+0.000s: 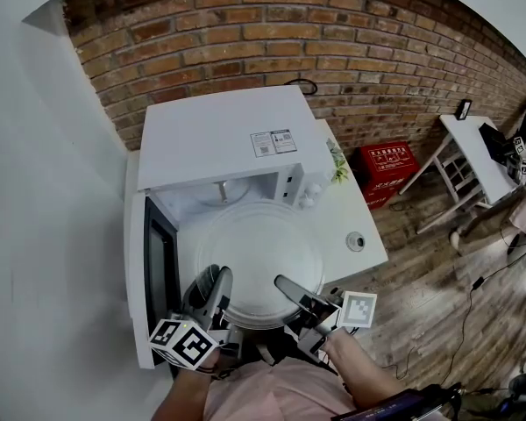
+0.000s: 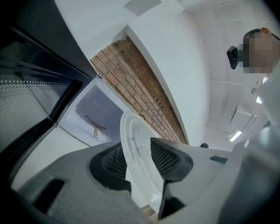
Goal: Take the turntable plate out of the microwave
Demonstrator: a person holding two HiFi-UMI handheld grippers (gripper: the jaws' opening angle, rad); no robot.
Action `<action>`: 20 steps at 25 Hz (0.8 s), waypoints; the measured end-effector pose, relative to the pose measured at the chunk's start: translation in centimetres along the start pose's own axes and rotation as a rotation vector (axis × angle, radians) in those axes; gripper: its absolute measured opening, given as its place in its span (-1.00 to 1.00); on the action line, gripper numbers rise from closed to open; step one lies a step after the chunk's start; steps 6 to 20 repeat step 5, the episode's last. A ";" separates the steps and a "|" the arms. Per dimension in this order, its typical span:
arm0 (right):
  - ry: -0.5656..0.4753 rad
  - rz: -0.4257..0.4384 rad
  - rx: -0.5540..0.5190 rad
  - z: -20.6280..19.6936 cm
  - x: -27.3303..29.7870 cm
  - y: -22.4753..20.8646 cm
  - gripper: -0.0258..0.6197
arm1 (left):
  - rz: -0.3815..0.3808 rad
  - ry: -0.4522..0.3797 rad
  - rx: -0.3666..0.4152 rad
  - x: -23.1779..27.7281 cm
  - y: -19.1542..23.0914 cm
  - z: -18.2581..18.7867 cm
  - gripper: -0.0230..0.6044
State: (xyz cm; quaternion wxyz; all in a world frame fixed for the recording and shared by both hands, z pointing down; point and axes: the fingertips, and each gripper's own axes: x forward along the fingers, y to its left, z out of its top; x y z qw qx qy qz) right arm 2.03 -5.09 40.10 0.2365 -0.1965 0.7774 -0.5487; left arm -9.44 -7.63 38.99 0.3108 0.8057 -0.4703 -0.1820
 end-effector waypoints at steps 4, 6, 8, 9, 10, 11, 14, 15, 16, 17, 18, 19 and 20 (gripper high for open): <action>0.003 -0.004 -0.001 0.0 0.1 -0.2 -0.82 | 0.005 0.001 0.000 0.1 0.2 0.0 -0.48; 0.004 -0.005 0.000 0.0 0.1 -0.2 -0.82 | 0.006 0.002 0.000 0.1 0.3 0.0 -0.48; 0.004 -0.005 0.000 0.0 0.1 -0.2 -0.82 | 0.006 0.002 0.000 0.1 0.3 0.0 -0.48; 0.004 -0.005 0.000 0.0 0.1 -0.2 -0.82 | 0.006 0.002 0.000 0.1 0.3 0.0 -0.48; 0.004 -0.005 0.000 0.0 0.1 -0.2 -0.82 | 0.006 0.002 0.000 0.1 0.3 0.0 -0.48; 0.004 -0.005 0.000 0.0 0.1 -0.2 -0.82 | 0.006 0.002 0.000 0.1 0.3 0.0 -0.48; 0.004 -0.005 0.000 0.0 0.1 -0.2 -0.82 | 0.006 0.002 0.000 0.1 0.3 0.0 -0.48; 0.004 -0.005 0.000 0.0 0.1 -0.2 -0.82 | 0.006 0.002 0.000 0.1 0.3 0.0 -0.48; 0.004 -0.005 0.000 0.0 0.1 -0.2 -0.82 | 0.006 0.002 0.000 0.1 0.3 0.0 -0.48; 0.004 -0.005 0.000 0.0 0.1 -0.2 -0.82 | 0.006 0.002 0.000 0.1 0.3 0.0 -0.48; 0.004 -0.005 0.000 0.0 0.1 -0.2 -0.82 | 0.006 0.002 0.000 0.1 0.3 0.0 -0.48; 0.004 -0.005 0.000 0.0 0.1 -0.2 -0.82 | 0.006 0.002 0.000 0.1 0.3 0.0 -0.48; 0.004 -0.005 0.000 0.0 0.1 -0.2 -0.82 | 0.006 0.002 0.000 0.1 0.3 0.0 -0.48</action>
